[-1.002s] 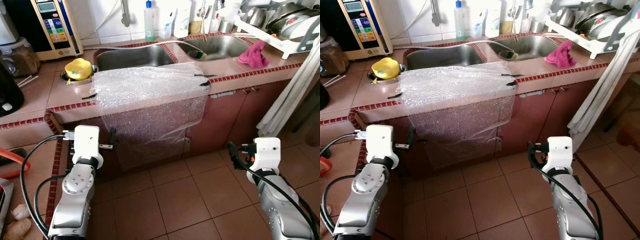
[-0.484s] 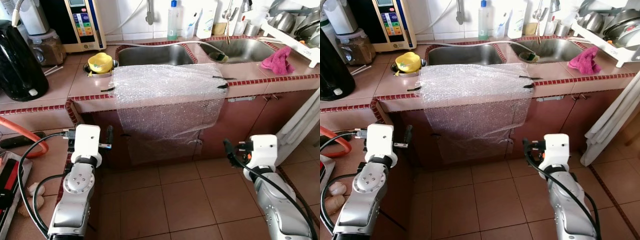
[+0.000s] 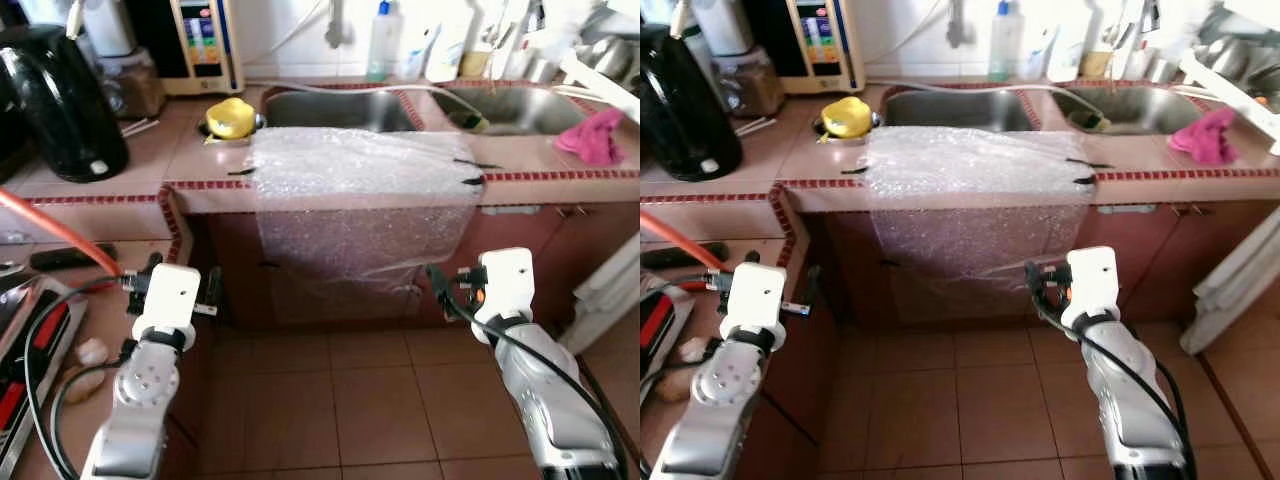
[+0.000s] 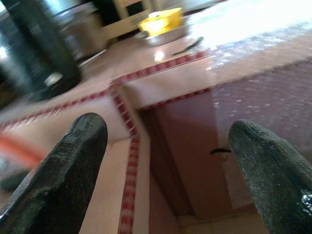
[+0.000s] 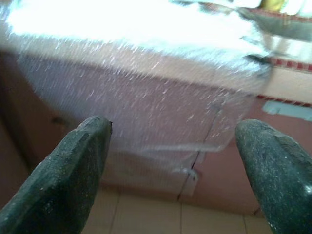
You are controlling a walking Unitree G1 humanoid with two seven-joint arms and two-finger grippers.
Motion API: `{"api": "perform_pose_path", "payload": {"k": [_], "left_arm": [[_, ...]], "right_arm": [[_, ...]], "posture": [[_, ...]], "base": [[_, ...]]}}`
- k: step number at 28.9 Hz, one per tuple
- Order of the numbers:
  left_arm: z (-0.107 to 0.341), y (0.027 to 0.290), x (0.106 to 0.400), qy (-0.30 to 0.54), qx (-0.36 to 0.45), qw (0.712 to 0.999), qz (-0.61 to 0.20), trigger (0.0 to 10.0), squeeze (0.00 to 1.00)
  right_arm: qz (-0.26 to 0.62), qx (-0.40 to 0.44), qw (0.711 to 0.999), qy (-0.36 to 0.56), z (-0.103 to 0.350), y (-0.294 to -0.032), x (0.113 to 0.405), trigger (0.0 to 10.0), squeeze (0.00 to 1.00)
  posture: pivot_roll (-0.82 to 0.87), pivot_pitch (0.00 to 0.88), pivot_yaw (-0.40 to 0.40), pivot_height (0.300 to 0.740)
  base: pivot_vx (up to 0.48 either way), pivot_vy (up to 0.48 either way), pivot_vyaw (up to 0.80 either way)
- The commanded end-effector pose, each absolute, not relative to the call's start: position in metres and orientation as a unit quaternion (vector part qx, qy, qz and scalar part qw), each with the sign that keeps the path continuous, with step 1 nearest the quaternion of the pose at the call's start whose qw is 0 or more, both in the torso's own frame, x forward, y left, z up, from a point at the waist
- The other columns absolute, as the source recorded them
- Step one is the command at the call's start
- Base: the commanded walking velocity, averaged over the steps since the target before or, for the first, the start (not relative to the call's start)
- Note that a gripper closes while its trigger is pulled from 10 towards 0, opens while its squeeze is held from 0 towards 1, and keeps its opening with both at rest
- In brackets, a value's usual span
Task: Kitchen organization
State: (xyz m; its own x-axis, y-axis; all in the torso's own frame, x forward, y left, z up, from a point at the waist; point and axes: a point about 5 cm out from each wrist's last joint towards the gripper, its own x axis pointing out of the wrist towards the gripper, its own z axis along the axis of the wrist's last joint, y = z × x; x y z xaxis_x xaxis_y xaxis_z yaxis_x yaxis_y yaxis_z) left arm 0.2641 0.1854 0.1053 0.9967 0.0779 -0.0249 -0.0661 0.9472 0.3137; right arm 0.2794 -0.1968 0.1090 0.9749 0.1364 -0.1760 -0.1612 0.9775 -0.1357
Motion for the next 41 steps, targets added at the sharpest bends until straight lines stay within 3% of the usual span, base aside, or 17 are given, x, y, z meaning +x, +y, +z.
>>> {"api": "perform_pose_path", "payload": {"k": [1,6,12,18,21,24,27,33,37,38,39,41], "left_arm": [[0.115,0.184,0.264,-0.005,0.171,0.984,0.055,10.0,0.00],[0.117,0.200,0.267,0.000,0.176,0.981,0.083,10.0,0.00],[0.118,0.192,0.269,0.000,0.187,0.981,0.042,10.0,0.00],[0.121,0.179,0.278,-0.016,0.162,0.986,0.045,10.0,0.00],[0.122,0.175,0.287,-0.024,0.157,0.986,0.054,10.0,0.00],[0.124,0.173,0.296,-0.029,0.151,0.986,0.062,10.0,0.00],[0.123,0.173,0.296,-0.021,0.145,0.988,0.050,10.0,0.00],[0.113,0.165,0.290,-0.006,0.125,0.992,-0.015,10.0,0.00],[0.110,0.172,0.282,0.000,0.138,0.990,-0.017,10.0,0.00],[0.108,0.176,0.280,0.006,0.136,0.991,-0.012,10.0,0.00],[0.104,0.181,0.276,0.015,0.137,0.990,-0.007,10.0,0.00],[0.102,0.183,0.273,0.020,0.135,0.991,-0.006,10.0,0.00]], "right_arm": [[0.093,-0.089,0.988,0.083,0.112,-0.193,0.276,10.0,0.00],[0.115,-0.086,0.984,0.104,0.110,-0.192,0.267,10.0,0.00],[0.130,-0.067,0.983,0.114,0.111,-0.182,0.263,10.0,0.00],[0.106,-0.054,0.991,0.069,0.119,-0.161,0.278,10.0,0.00],[0.105,-0.138,0.985,0.018,0.129,-0.150,0.285,10.0,0.00],[0.054,-0.102,0.993,0.018,0.132,-0.150,0.294,10.0,0.00],[0.063,-0.127,0.990,-0.007,0.137,-0.149,0.291,10.0,0.00],[0.019,-0.120,0.991,0.050,0.123,-0.193,0.280,10.0,0.00],[-0.019,-0.121,0.991,0.055,0.124,-0.214,0.276,10.0,0.00],[-0.034,-0.105,0.992,0.061,0.122,-0.219,0.275,10.0,0.00],[-0.033,-0.017,0.998,0.059,0.120,-0.220,0.272,10.0,0.00],[-0.031,0.031,0.997,0.056,0.120,-0.221,0.269,10.0,0.00]], "posture": [[0.04,0.000,-0.003,0.740],[0.04,0.000,0.020,0.740],[0.03,0.000,0.047,0.740],[0.03,0.000,0.025,0.740],[0.03,0.000,0.012,0.740],[0.02,0.000,0.016,0.740],[0.02,0.000,0.017,0.740],[0.00,0.000,0.007,0.740],[-0.01,0.000,0.004,0.740],[-0.01,0.000,0.003,0.740],[-0.01,0.000,0.003,0.740],[-0.01,0.000,0.005,0.740]], "base": [[0.000,0.000,0.00],[0.000,0.000,0.00],[0.000,0.000,0.00],[0.000,0.000,0.67],[0.000,0.000,0.80],[0.000,0.000,0.80],[0.000,0.000,0.27],[0.000,0.000,0.00],[0.000,0.000,0.00],[0.000,0.000,0.00],[0.000,0.000,0.00],[0.000,0.000,0.00]]}}
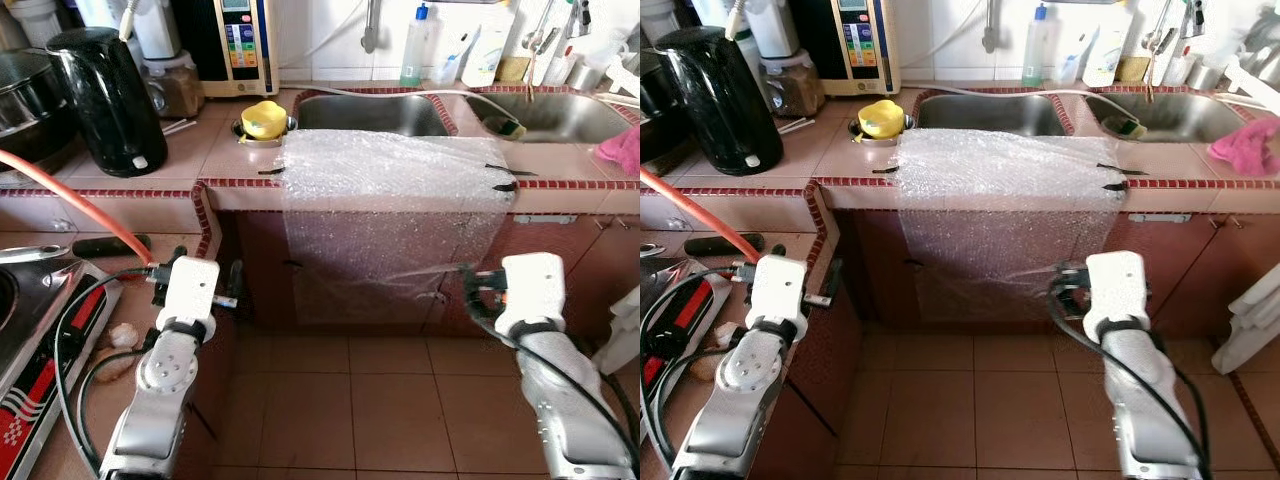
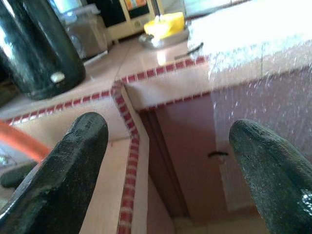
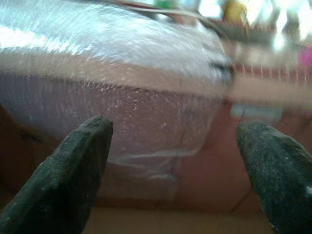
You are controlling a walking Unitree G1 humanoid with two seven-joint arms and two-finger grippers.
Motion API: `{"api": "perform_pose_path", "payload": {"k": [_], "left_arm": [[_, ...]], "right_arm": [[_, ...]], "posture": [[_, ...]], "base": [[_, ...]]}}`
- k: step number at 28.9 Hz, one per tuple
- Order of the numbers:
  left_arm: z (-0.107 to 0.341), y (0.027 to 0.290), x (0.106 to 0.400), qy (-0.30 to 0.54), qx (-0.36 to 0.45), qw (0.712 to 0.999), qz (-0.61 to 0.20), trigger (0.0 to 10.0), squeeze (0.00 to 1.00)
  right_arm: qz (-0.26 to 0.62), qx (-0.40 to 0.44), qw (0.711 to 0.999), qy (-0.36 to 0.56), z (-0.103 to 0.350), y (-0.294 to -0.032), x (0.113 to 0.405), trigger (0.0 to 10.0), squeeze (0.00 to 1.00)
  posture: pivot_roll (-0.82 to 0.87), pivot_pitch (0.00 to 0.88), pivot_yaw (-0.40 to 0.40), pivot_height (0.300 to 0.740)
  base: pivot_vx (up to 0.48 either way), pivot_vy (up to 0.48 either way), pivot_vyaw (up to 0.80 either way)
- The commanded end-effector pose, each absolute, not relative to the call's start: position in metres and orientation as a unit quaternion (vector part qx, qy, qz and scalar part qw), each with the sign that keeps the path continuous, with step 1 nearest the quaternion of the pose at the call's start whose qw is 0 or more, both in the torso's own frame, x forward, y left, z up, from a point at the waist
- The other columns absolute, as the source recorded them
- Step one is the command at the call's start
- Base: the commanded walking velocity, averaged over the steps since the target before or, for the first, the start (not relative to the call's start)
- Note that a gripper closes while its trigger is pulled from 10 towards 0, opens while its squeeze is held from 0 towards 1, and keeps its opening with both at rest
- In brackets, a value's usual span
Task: Kitchen organization
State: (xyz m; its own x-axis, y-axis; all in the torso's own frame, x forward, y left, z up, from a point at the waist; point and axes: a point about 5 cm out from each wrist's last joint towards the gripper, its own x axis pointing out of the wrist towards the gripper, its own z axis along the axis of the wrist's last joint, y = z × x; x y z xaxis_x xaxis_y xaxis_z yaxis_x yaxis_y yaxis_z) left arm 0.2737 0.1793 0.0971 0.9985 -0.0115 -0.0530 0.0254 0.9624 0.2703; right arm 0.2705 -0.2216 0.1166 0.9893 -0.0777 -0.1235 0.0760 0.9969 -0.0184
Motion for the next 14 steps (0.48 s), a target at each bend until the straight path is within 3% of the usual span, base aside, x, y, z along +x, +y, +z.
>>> {"api": "perform_pose_path", "payload": {"k": [1,3,7,14], "left_arm": [[0.100,0.185,0.270,0.023,0.140,0.990,-0.002,10.0,0.00],[0.094,0.191,0.263,0.037,0.133,0.990,0.008,10.0,0.00],[0.090,0.194,0.255,0.043,0.130,0.990,0.015,10.0,0.00],[0.100,0.181,0.267,0.012,0.115,0.993,0.006,10.0,0.00]], "right_arm": [[-0.034,0.009,0.998,0.053,0.120,-0.224,0.267,10.0,0.00],[-0.020,-0.024,0.998,0.052,0.117,-0.225,0.261,10.0,0.00],[-0.002,0.029,0.997,0.069,0.108,-0.223,0.254,10.0,0.00],[0.013,-0.006,0.997,0.070,0.107,-0.208,0.259,10.0,0.00]], "posture": [[-0.01,0.000,0.006,0.740],[0.00,0.000,0.008,0.740],[0.00,0.000,0.005,0.740],[0.00,0.000,-0.003,0.740]], "base": [[0.000,0.000,0.00],[0.000,0.000,0.00],[0.000,0.000,0.00],[0.000,0.000,0.00]]}}
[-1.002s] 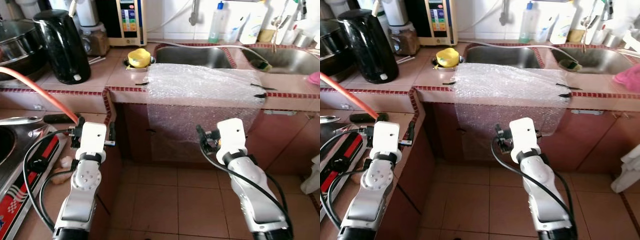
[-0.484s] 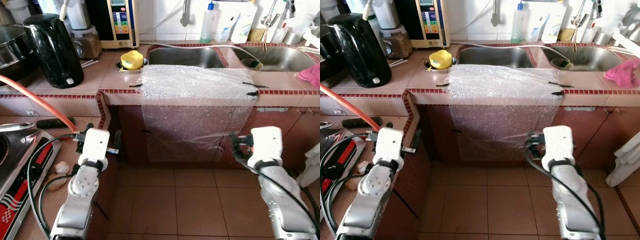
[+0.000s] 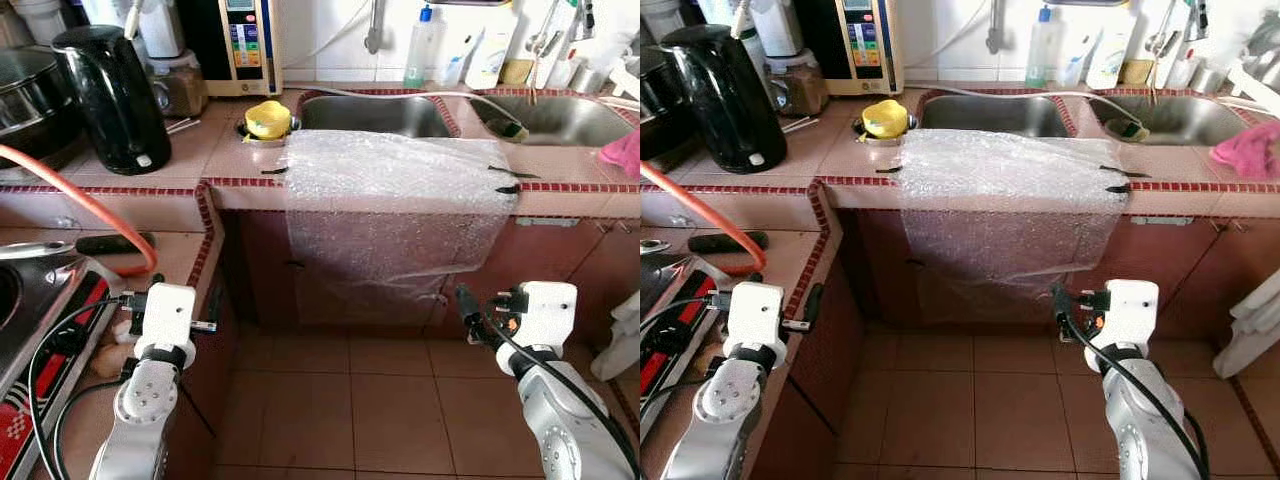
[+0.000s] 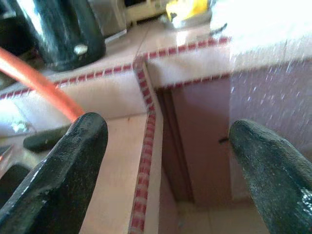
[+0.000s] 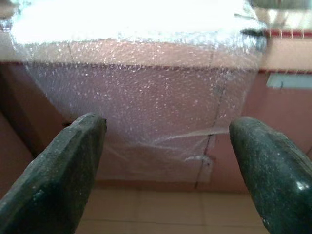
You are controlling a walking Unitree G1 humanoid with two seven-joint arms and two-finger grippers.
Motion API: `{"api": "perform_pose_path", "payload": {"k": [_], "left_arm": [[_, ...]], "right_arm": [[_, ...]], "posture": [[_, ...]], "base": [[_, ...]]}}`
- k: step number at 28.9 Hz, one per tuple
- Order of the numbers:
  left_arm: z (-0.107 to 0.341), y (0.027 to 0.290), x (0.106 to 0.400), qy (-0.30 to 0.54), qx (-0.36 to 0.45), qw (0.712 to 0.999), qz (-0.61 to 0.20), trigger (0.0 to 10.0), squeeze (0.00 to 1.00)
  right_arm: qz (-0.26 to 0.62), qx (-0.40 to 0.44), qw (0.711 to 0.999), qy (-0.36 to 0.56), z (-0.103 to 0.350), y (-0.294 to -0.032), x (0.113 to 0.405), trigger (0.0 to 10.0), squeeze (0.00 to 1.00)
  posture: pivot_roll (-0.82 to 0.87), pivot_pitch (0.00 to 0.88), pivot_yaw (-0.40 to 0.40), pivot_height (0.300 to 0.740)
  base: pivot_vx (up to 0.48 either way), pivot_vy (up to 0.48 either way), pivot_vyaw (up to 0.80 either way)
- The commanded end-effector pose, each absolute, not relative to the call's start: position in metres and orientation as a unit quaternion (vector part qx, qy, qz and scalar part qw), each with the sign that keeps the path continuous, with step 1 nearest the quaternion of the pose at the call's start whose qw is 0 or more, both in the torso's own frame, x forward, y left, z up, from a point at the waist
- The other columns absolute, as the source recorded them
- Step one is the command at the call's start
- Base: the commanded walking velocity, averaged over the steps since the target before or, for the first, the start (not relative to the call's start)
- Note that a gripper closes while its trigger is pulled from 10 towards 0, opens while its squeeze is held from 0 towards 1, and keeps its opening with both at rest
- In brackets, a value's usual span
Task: Kitchen organization
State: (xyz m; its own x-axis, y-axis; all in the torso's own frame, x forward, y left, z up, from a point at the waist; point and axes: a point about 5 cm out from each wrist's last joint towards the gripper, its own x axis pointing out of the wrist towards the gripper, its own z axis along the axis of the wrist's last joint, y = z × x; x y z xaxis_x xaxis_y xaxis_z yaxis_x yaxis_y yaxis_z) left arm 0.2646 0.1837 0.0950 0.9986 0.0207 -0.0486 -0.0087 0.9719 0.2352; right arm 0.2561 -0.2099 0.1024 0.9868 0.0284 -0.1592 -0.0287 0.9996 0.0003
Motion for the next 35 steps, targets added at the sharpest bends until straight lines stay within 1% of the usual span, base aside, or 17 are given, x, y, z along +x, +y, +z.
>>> {"api": "perform_pose_path", "payload": {"k": [1,7,11,19,26,29,31,34,35], "left_arm": [[0.101,0.181,0.268,0.011,0.112,0.994,0.009,10.0,0.00],[0.108,0.173,0.276,0.000,0.096,0.995,0.002,10.0,0.00],[0.113,0.171,0.281,-0.009,0.087,0.996,0.003,10.0,0.00],[0.113,0.168,0.280,-0.010,0.078,0.997,-0.010,10.0,0.00],[0.113,0.167,0.281,-0.009,0.077,0.997,-0.017,10.0,0.00],[0.112,0.167,0.280,-0.007,0.078,0.997,-0.018,10.0,0.00],[0.112,0.166,0.280,-0.005,0.078,0.997,-0.020,10.0,0.00],[0.111,0.166,0.280,-0.003,0.079,0.997,-0.022,10.0,0.00],[0.111,0.166,0.280,-0.002,0.080,0.996,-0.024,10.0,0.00]], "right_arm": [[0.015,0.005,0.998,0.068,0.109,-0.207,0.260,10.0,0.00],[0.010,0.012,0.999,0.049,0.116,-0.203,0.269,10.0,0.00],[0.051,0.006,0.998,0.040,0.120,-0.195,0.270,10.0,0.00],[0.053,-0.012,0.998,0.033,0.121,-0.193,0.270,10.0,0.00],[0.026,-0.033,0.999,0.013,0.125,-0.194,0.274,10.0,0.00],[0.018,-0.016,1.000,0.009,0.125,-0.193,0.276,10.0,0.00],[0.005,-0.022,1.000,0.008,0.125,-0.194,0.277,10.0,0.00],[0.003,-0.021,1.000,0.015,0.124,-0.194,0.276,10.0,0.00],[0.016,-0.018,1.000,0.020,0.122,-0.192,0.275,10.0,0.00]], "posture": [[0.00,0.000,-0.005,0.740],[0.01,0.000,-0.012,0.740],[0.01,0.000,-0.016,0.740],[0.01,0.000,-0.016,0.740],[0.01,0.000,-0.009,0.740],[0.01,0.000,-0.007,0.740],[0.01,0.000,-0.004,0.740],[0.01,0.000,-0.003,0.740],[0.01,0.000,-0.003,0.740]], "base": [[0.000,0.000,0.00],[0.000,0.000,0.00],[0.000,0.000,0.00],[0.000,0.000,0.00],[0.262,0.000,0.00],[0.265,0.000,0.00],[0.262,0.000,0.00],[0.262,0.000,0.00],[0.262,0.000,0.00]]}}
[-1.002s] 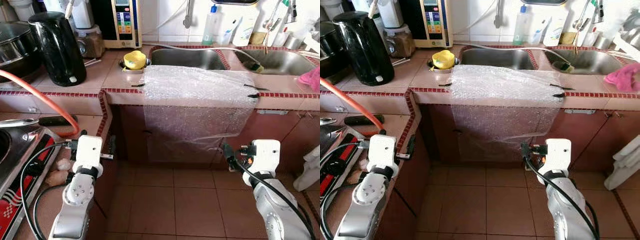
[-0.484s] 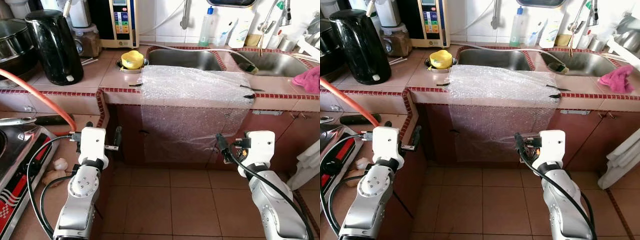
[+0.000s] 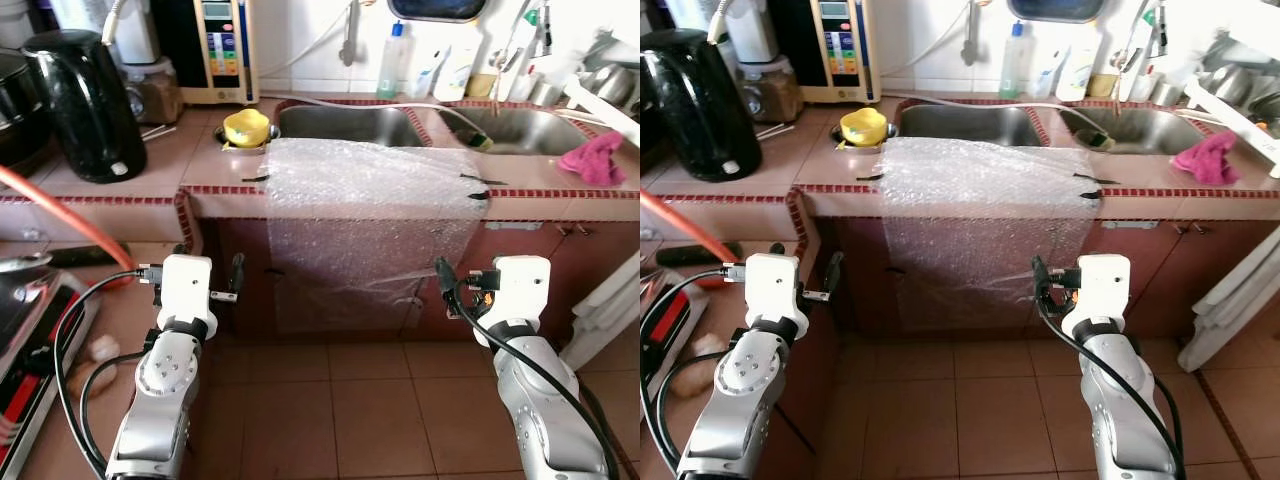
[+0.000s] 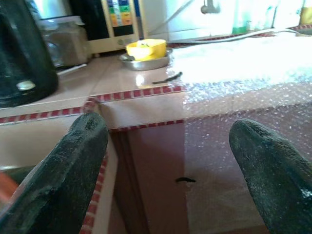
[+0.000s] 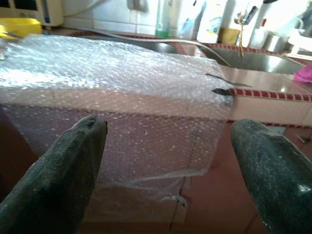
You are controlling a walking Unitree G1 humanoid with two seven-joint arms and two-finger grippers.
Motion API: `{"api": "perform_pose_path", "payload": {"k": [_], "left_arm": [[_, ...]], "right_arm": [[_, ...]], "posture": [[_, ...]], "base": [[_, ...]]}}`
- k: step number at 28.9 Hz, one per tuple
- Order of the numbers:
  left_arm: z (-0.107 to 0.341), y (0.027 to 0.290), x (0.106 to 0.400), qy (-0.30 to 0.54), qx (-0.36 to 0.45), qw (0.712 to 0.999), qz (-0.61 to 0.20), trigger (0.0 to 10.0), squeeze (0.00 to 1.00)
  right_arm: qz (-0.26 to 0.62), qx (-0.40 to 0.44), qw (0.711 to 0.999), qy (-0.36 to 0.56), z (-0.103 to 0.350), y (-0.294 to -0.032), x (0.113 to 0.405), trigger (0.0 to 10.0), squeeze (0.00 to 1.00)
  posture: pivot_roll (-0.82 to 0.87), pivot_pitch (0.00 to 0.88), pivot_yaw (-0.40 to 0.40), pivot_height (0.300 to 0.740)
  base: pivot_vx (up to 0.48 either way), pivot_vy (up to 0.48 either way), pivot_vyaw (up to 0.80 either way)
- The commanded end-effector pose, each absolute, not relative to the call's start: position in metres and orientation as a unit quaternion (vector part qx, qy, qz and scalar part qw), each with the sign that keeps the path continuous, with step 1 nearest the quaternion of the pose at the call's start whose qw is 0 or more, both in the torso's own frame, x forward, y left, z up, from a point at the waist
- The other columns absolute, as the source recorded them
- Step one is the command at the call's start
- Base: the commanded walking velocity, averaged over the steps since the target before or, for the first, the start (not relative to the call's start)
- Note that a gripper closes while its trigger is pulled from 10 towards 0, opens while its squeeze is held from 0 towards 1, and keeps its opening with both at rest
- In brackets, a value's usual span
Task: Kitchen organization
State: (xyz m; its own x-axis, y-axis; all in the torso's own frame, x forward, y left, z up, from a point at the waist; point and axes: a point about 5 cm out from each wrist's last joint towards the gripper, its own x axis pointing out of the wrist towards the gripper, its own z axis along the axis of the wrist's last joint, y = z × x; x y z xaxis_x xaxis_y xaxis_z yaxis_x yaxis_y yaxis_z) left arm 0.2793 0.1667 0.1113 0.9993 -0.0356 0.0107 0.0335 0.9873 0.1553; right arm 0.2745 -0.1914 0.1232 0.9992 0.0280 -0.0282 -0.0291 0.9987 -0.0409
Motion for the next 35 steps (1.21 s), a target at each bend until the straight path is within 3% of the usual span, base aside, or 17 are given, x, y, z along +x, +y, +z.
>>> {"api": "perform_pose_path", "payload": {"k": [1,35], "left_arm": [[0.1106,0.1655,0.2797,-0.001,0.082,0.996,-0.025,10.0,0.00],[0.1090,0.1575,0.2842,0.005,0.084,0.995,-0.047,10.0,0.00]], "right_arm": [[0.024,-0.011,0.999,0.020,0.1217,-0.1902,0.2745,10.0,0.00],[0.042,-0.026,0.999,0.000,0.1257,-0.1813,0.2762,10.0,0.00]], "posture": [[0.01,0.000,-0.003,0.740],[0.00,0.000,0.012,0.740]], "base": [[0.262,0.000,0.00],[0.281,0.000,0.00]]}}
